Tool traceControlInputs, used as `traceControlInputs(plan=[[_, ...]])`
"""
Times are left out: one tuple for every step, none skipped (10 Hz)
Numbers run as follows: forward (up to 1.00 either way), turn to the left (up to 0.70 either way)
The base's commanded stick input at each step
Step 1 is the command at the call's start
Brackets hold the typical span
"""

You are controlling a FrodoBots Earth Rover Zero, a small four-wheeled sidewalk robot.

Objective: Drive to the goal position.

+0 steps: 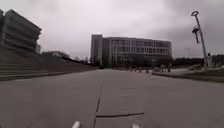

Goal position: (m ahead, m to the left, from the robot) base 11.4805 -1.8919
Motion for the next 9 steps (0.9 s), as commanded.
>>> traceControlInputs(plan=[[0.70, 0.00], [0.70, 0.00], [0.70, 0.00], [0.70, 0.00], [0.70, 0.00], [0.70, 0.00], [0.70, 0.00], [0.70, 0.00], [0.70, 0.00]])
